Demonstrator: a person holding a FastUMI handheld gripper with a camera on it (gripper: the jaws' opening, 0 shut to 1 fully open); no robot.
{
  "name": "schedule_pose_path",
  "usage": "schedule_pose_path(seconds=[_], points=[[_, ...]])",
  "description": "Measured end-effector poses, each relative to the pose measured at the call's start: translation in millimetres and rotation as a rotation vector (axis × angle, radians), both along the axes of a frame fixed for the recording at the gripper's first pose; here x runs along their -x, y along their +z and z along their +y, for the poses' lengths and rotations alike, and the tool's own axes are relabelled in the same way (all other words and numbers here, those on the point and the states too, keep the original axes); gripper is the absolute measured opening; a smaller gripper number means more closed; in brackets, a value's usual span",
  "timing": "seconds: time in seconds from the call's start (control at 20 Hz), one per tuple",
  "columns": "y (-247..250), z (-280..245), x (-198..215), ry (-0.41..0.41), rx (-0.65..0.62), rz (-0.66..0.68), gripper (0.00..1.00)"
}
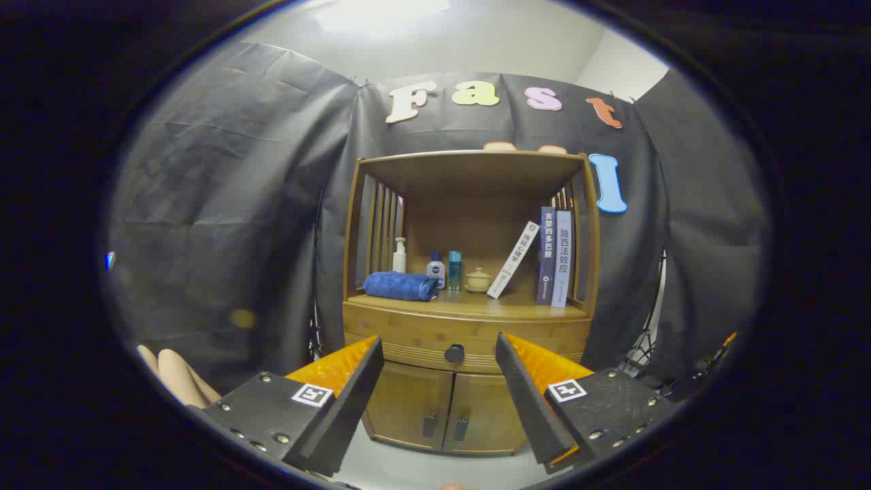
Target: Pull open the drawer, take out the items inside it, and place them on the countertop above the cabinet.
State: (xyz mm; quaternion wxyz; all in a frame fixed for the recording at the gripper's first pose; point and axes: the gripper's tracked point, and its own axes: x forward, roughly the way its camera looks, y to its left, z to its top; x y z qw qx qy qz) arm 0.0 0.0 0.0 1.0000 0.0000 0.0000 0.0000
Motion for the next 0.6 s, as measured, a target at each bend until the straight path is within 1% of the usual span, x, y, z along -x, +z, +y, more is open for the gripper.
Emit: schedule_pose_path(seconds=[0.3,0.6], points=[[3.7,0.3,1.0,-0.006,0.032,-0.016,0.99],[-2.4,0.6,-0.7,-0.010,0.010,-0.003,0.99]])
